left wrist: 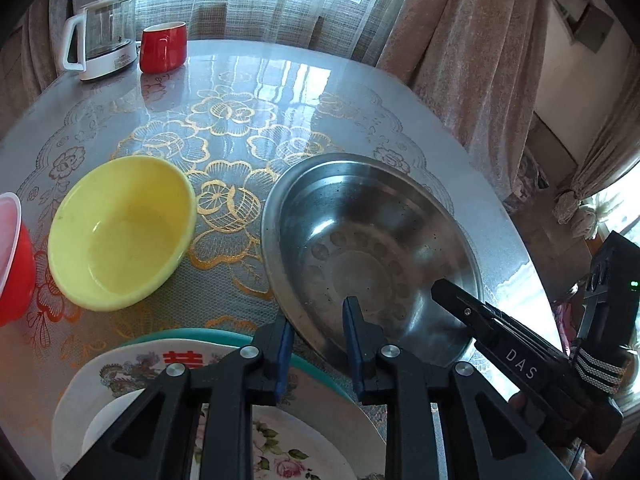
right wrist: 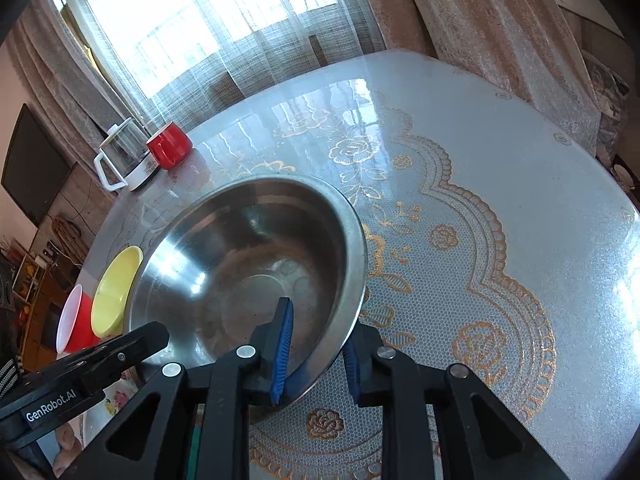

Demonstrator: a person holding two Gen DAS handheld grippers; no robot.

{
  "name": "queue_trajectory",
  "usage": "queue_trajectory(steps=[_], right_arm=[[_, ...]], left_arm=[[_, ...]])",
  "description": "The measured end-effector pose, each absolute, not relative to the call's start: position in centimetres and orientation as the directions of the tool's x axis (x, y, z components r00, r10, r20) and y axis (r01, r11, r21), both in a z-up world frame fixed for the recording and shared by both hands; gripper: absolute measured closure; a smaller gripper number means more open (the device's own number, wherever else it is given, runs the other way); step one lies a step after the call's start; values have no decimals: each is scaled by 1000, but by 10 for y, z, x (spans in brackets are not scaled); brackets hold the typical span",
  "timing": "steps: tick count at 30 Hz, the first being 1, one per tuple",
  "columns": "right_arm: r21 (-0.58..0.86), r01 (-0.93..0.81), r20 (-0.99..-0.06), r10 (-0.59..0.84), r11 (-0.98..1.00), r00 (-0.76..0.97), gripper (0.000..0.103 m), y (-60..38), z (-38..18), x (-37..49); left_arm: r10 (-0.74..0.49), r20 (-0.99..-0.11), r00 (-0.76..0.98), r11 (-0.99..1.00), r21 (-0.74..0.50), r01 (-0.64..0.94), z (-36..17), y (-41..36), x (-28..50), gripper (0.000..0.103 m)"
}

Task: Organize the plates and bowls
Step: 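Grasp the steel bowl rim with the right tool and slide it toward the plate stack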

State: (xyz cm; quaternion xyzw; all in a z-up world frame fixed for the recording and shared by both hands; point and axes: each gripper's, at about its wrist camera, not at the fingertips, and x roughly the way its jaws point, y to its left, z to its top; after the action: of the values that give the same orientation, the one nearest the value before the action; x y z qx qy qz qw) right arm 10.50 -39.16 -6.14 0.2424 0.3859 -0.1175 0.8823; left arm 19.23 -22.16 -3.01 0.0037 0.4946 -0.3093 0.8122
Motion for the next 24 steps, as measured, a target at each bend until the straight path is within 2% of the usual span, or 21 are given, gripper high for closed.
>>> queue_trajectory(steps=[16,24], right_arm=[[352,446,-737,-50,823,674,79,-397,-57,13],[368,471,-743,-51,802,667,77,-399,-60,-21]], left_arm=[[-542,-783,305,735,-266,623,-22,-231,96,75],[-534,-807,252,722,-280,633,-34,-231,63,69]])
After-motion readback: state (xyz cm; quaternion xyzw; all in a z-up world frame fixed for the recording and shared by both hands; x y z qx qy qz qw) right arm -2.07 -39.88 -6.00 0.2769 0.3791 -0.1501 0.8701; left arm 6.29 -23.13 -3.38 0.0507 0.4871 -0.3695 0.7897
